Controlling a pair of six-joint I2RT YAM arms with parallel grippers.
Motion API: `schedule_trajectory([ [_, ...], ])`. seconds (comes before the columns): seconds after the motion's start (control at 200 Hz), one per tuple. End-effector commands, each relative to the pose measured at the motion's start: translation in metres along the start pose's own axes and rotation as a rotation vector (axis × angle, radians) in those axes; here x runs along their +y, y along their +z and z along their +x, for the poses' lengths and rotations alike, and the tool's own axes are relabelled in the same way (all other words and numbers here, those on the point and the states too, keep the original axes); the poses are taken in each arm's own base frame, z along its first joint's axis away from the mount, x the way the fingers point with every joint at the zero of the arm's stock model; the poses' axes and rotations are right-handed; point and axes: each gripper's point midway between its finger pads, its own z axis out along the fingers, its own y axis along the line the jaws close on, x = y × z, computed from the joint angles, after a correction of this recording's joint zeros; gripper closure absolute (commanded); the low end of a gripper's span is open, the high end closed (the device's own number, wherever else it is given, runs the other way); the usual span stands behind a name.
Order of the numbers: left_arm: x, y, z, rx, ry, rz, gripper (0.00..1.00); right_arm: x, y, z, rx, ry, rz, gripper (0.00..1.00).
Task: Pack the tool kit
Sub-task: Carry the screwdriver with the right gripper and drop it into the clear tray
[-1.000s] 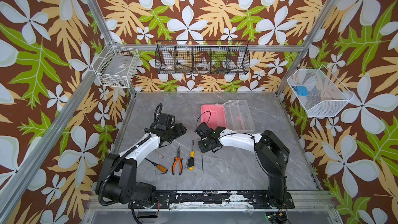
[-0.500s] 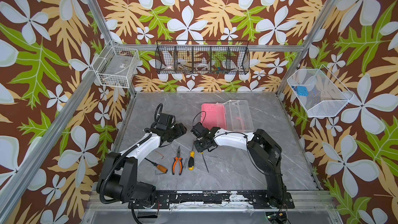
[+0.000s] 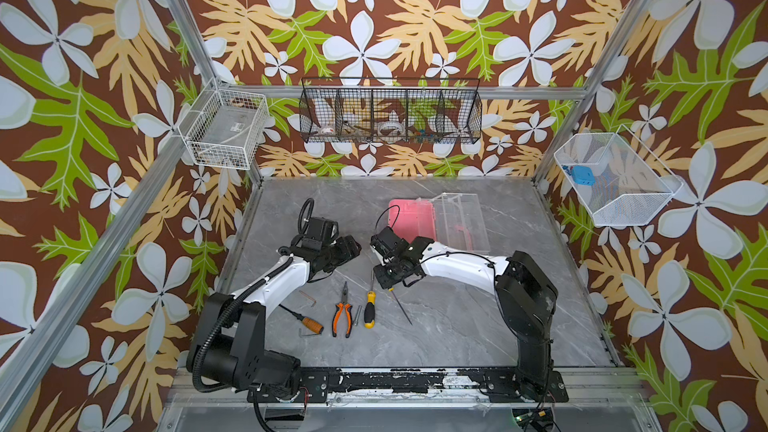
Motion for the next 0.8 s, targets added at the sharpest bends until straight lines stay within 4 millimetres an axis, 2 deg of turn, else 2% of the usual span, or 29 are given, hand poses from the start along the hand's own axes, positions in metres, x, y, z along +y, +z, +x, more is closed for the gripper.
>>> schedule_trajectory([
  [0.0, -0.006, -0.005, -0.005, -0.019, 0.013, 0.025, 0.21, -0.002, -0.027, -0.021, -0.031, 0.007, -0.028, 1.0],
  [0.075, -0.007, -0.006, -0.005, -0.023, 0.011, 0.028, 0.21, -0.018, -0.055, -0.046, -0.081, 0.046, -0.038, 1.0],
  [0.225, -0.004, -0.007, -0.002, -0.021, 0.006, 0.028, 0.21, -0.082, -0.113, -0.099, -0.235, 0.163, -0.006, 1.0],
  [0.35, -0.003, -0.006, 0.0, -0.02, 0.0, 0.028, 0.21, -0.131, -0.138, -0.125, -0.301, 0.248, 0.016, 1.0],
  [0.445, -0.003, -0.006, 0.001, -0.019, 0.001, 0.029, 0.21, -0.162, -0.141, -0.137, -0.315, 0.283, 0.055, 1.0],
  [0.541, -0.001, -0.006, 0.002, -0.019, 0.0, 0.024, 0.21, -0.187, -0.134, -0.144, -0.308, 0.32, 0.08, 1.0],
  [0.641, 0.002, -0.006, 0.003, -0.019, -0.002, 0.015, 0.21, -0.203, -0.12, -0.15, -0.302, 0.348, 0.093, 1.0],
  [0.796, 0.005, -0.007, 0.005, -0.021, -0.005, 0.01, 0.21, -0.212, -0.096, -0.155, -0.283, 0.37, 0.098, 1.0],
])
